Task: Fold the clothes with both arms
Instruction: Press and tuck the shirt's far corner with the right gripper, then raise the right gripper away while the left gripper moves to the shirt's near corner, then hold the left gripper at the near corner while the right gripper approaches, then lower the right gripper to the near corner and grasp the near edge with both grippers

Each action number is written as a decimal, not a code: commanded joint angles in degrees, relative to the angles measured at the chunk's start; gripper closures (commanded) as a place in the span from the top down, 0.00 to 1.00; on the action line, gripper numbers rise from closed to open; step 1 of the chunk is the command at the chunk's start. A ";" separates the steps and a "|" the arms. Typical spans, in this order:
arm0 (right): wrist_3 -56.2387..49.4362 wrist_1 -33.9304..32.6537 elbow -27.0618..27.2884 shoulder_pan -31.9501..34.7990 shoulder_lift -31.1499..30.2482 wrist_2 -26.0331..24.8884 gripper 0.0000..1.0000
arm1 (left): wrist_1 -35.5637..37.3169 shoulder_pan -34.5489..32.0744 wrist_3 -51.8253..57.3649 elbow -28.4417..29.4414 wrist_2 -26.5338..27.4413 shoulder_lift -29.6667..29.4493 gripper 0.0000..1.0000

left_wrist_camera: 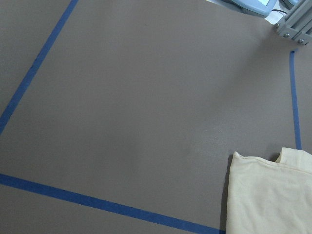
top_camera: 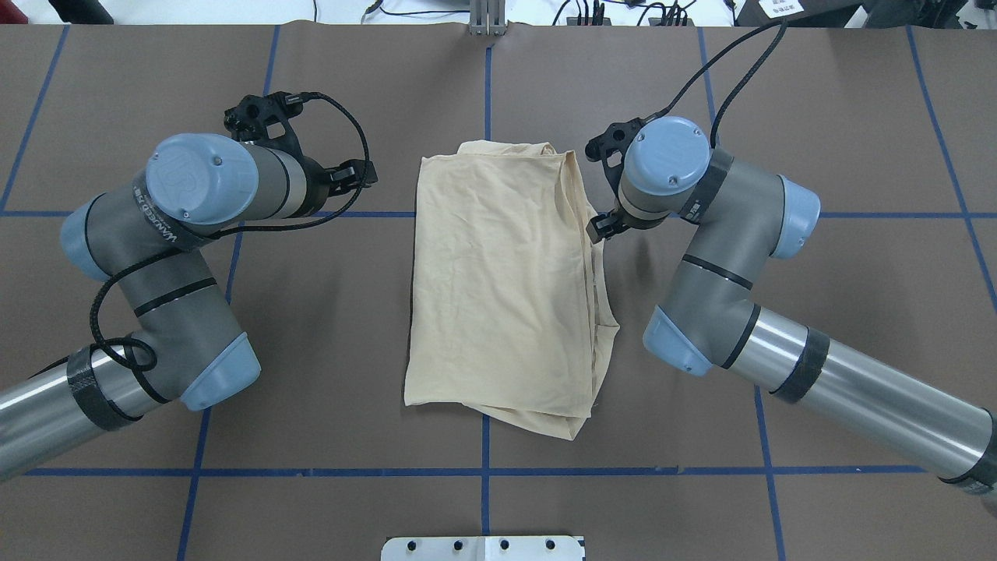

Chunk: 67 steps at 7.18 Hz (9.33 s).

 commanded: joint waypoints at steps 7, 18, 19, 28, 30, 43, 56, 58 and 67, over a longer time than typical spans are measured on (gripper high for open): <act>4.69 11.14 -14.02 1.46 8.80 1.67 1.00 | 0.21 0.18 0.00 -7.03 0.53 -1.44 1.00; 1.36 15.36 -16.57 6.19 6.25 7.88 1.00 | 0.21 0.35 0.09 -7.75 0.35 -1.88 1.00; 1.44 15.27 -14.13 7.68 5.64 12.17 1.00 | 0.21 0.44 0.00 -8.01 0.09 -1.88 1.00; 23.67 -11.89 29.39 4.37 -10.61 20.04 1.00 | 0.73 25.40 -26.98 -10.93 5.45 1.99 0.99; 23.77 -11.89 29.84 3.04 -10.98 19.69 1.00 | 1.00 24.79 -26.81 -9.69 5.45 2.87 0.96; 23.59 -11.89 29.66 2.51 -11.59 19.86 1.00 | 3.11 23.91 -25.93 -6.08 5.27 2.08 0.42; 75.06 -9.69 25.29 -17.08 -7.20 2.20 1.00 | 5.92 23.47 -25.93 -10.03 4.83 1.99 0.00; 75.45 -8.90 21.33 -17.09 -6.84 2.28 1.00 | 5.92 23.38 -25.93 -10.12 4.83 2.08 0.00; 75.62 -6.70 16.22 -20.25 -5.88 2.72 1.00 | 5.92 23.38 -25.93 -11.18 4.83 2.08 0.00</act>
